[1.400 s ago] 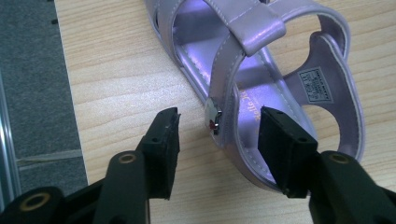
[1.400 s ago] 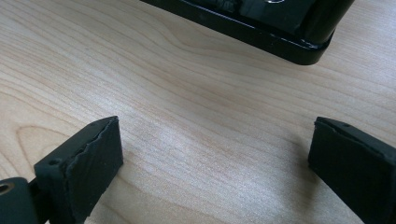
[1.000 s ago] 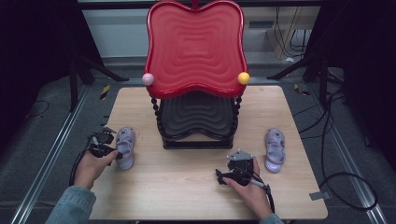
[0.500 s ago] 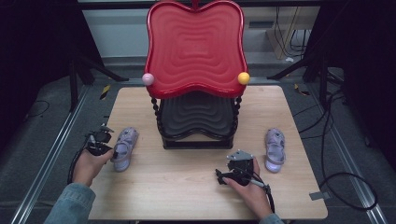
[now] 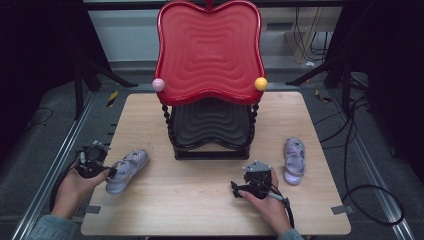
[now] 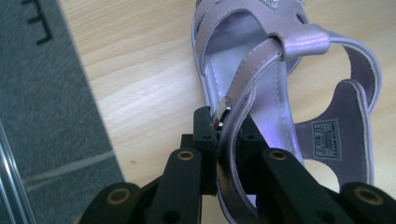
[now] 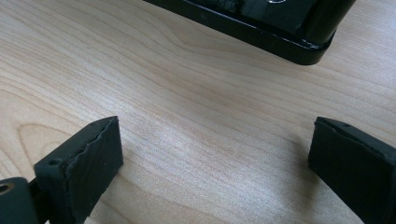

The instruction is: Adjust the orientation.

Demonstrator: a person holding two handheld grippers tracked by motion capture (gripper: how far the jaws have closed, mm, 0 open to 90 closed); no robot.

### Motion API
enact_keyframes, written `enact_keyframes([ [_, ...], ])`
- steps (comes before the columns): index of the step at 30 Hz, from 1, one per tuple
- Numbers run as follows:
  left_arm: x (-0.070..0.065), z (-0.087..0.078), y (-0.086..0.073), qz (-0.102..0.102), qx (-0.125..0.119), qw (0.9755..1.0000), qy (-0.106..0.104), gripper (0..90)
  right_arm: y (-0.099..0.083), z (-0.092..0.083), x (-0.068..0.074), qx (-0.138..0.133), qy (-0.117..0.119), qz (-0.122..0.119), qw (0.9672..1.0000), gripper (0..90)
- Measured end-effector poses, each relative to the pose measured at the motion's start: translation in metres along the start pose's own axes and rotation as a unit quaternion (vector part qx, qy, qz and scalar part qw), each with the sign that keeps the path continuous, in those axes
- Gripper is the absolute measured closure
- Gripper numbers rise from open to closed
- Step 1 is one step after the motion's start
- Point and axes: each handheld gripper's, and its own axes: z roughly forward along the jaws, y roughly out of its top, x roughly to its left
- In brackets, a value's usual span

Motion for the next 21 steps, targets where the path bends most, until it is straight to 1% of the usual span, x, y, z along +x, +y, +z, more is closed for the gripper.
enact_keyframes([
  [2,-0.012,-0.007,0.000,0.021,-0.006,0.9997,-0.008,82.1,0.000,0.000,0.000,0.000,0.000,0.000,1.0000,3.4],
  [3,-0.024,-0.011,0.001,0.036,-0.011,0.9992,-0.014,82.1,0.000,0.000,0.000,0.000,0.000,0.000,1.0000,3.4],
  [5,-0.036,-0.014,0.004,0.052,-0.015,0.9983,-0.023,82.1,0.000,0.000,0.000,0.000,0.000,0.000,1.0000,3.3],
  [6,-0.046,-0.014,0.006,0.066,-0.017,0.9972,-0.029,82.1,0.000,0.000,0.000,0.000,0.000,0.000,1.0000,3.4],
  [7,-0.052,-0.014,0.008,0.075,-0.016,0.9965,-0.033,82.1,0.000,0.000,0.000,0.000,0.000,0.000,1.0000,3.4],
  [8,-0.062,-0.012,0.012,0.087,-0.017,0.9952,-0.040,82.1,0.000,0.000,0.000,0.000,0.000,0.000,1.0000,3.4],
  [9,-0.067,-0.012,0.014,0.096,-0.016,0.9943,-0.043,82.1,0.000,0.000,0.000,0.000,0.000,0.000,1.0000,3.3],
  [11,-0.085,-0.007,0.022,0.113,-0.018,0.9921,-0.052,82.1,0.000,0.000,0.000,0.000,0.000,0.000,1.0000,3.3],
  [12,-0.090,-0.005,0.026,0.120,-0.019,0.9911,-0.055,82.1,0.000,0.000,0.000,0.000,0.000,0.000,1.0000,3.3],
  [13,-0.100,-0.002,0.031,0.128,-0.020,0.9898,-0.059,82.1,0.000,0.000,0.000,0.000,0.000,0.000,1.0000,3.4],
  [14,-0.106,0.000,0.035,0.133,-0.020,0.9890,-0.062,82.1,0.000,0.000,0.000,0.000,0.000,0.000,1.0000,3.4],
  [15,-0.116,0.003,0.041,0.143,-0.018,0.9875,-0.064,82.1,0.000,0.000,0.000,0.000,0.000,0.000,1.0000,3.3],
  [16,-0.121,0.006,0.044,0.148,-0.017,0.9866,-0.065,82.1,0.000,0.000,0.000,0.000,0.000,0.000,1.0000,3.4],
  [17,-0.130,0.009,0.050,0.157,-0.015,0.9851,-0.068,82.1,0.000,0.000,0.000,0.000,0.000,0.000,1.0000,3.4],
  [18,-0.134,0.011,0.053,0.163,-0.013,0.9842,-0.069,82.1,0.000,0.000,0.000,0.000,0.000,0.000,1.0000,3.3],
  [19,-0.142,0.016,0.058,0.168,-0.011,0.9832,-0.071,82.1,0.000,0.000,0.000,0.000,0.000,0.000,1.0000,3.3],
  [21,-0.153,0.023,0.064,0.178,-0.006,0.9813,-0.074,82.1,0.000,0.000,0.000,0.000,0.001,-0.001,1.0000,3.3],
])
